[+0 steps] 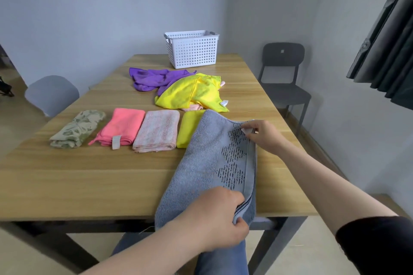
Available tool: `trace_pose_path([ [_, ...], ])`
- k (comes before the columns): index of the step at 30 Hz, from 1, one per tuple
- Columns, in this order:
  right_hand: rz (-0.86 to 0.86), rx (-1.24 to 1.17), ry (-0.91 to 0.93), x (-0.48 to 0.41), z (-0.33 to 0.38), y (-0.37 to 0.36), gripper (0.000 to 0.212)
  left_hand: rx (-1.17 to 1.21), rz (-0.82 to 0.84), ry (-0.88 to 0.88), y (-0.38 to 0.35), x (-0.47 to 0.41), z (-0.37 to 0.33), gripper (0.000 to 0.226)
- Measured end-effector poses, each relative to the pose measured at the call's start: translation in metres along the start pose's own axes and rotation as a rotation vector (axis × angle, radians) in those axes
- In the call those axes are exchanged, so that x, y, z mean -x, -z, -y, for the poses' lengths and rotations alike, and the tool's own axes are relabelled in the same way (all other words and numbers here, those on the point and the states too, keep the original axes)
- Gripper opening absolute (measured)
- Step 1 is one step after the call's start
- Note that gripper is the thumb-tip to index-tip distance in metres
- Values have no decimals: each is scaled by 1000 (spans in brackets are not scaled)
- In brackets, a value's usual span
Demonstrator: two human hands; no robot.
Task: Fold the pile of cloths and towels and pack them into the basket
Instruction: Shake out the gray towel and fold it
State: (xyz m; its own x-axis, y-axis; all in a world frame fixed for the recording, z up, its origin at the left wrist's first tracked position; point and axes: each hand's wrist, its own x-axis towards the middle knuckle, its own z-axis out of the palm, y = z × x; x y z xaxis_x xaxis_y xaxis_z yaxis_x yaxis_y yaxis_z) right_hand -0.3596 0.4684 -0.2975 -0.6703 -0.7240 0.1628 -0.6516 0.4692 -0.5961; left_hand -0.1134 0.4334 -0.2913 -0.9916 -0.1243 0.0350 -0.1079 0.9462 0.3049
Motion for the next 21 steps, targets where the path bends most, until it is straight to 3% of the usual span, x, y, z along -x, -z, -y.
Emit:
trace_pose_path([
  [6,14,-19,-11,0,-6,-10,31,-26,-22,-36,-5,2,-9,19],
  [13,-17,-179,-67,-6,-13,-8,38,181,-353,-98,4,0,-13,40],
  [18,-113,-354,-72,-14,-9,0,38,215,-266,-173,-12,-1,-19,42],
  [21,-54,-341,-130,-8,-24,-13,35,180,-104,-200,-28,-3,-18,40],
])
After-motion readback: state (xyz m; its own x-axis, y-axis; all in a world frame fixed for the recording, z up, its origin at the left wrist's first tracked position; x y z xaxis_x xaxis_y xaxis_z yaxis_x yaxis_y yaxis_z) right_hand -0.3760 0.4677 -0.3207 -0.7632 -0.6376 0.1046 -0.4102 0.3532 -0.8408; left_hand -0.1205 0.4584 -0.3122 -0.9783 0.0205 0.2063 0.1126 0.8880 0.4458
